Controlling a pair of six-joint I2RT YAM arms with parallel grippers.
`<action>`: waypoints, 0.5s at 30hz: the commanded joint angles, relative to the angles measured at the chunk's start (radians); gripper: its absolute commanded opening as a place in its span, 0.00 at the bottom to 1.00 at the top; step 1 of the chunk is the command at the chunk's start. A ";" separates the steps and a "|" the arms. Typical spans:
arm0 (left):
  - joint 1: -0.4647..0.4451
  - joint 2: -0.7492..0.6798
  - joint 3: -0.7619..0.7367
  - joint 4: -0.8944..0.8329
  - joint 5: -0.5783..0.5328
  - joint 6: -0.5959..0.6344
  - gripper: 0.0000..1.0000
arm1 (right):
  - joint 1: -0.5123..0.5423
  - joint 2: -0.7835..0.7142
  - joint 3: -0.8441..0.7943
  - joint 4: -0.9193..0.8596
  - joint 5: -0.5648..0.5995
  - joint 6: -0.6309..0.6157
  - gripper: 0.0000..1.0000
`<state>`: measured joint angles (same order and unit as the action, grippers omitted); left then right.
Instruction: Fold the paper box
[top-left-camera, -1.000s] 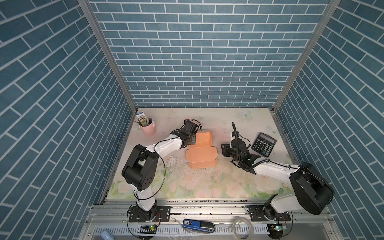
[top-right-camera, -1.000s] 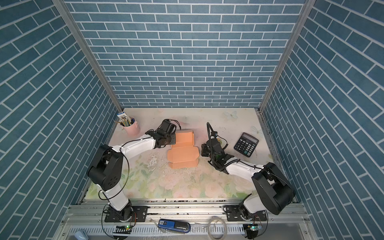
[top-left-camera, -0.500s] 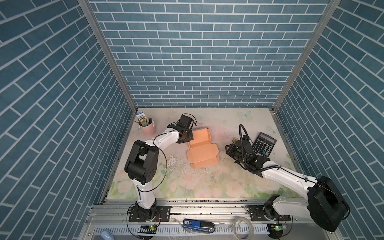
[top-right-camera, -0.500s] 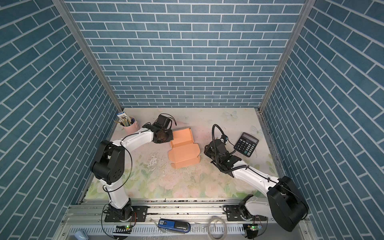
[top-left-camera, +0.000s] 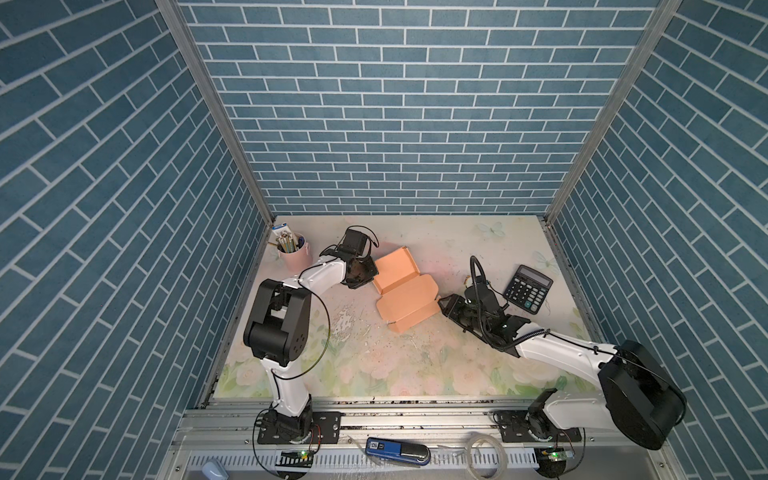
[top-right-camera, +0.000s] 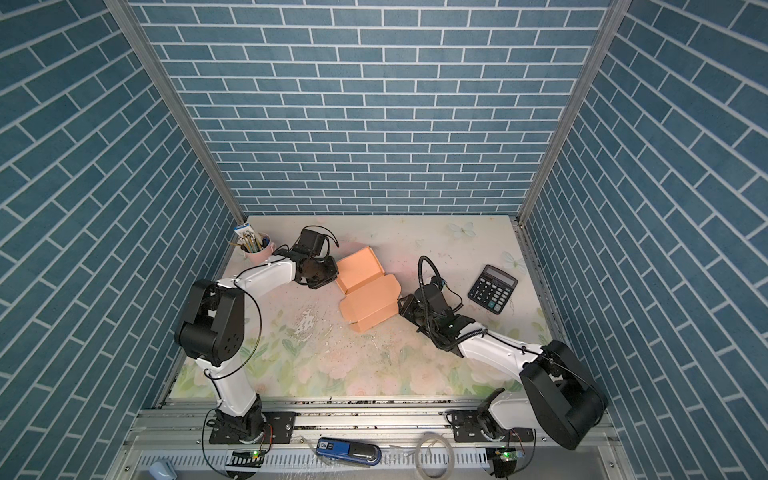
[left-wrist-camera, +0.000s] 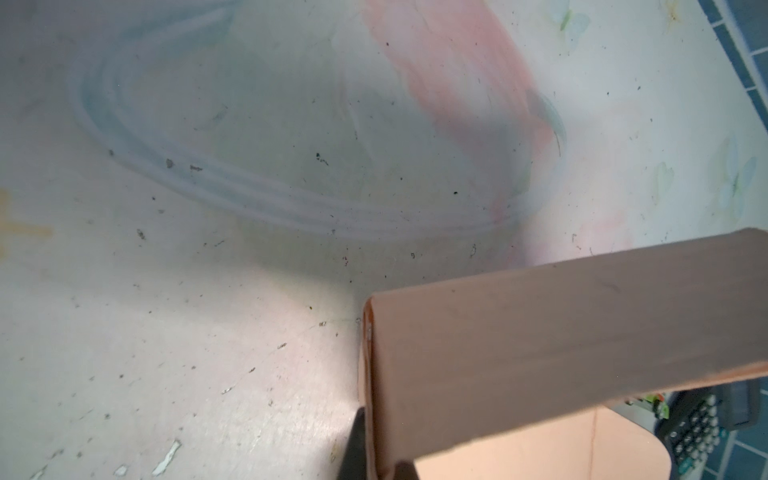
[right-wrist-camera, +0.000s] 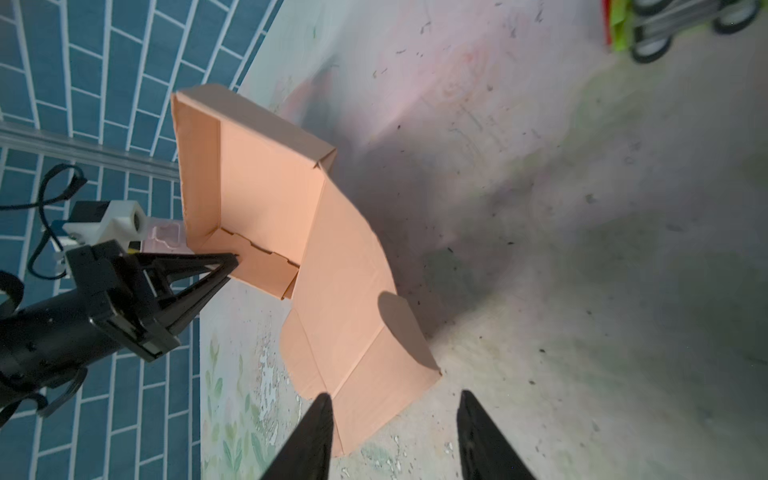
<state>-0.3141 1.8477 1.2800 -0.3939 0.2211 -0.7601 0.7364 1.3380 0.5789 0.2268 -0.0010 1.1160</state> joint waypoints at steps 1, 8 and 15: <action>0.000 0.011 -0.028 0.019 0.041 -0.040 0.02 | 0.022 0.039 -0.031 0.146 -0.018 -0.080 0.50; 0.004 0.017 -0.031 0.037 0.060 -0.063 0.02 | 0.051 0.151 -0.119 0.460 0.017 -0.133 0.51; 0.004 0.016 -0.048 0.078 0.073 -0.093 0.02 | 0.070 0.285 -0.127 0.744 0.010 -0.134 0.50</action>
<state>-0.3099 1.8477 1.2518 -0.3340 0.2825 -0.8337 0.7952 1.5871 0.4496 0.7753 -0.0044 1.0096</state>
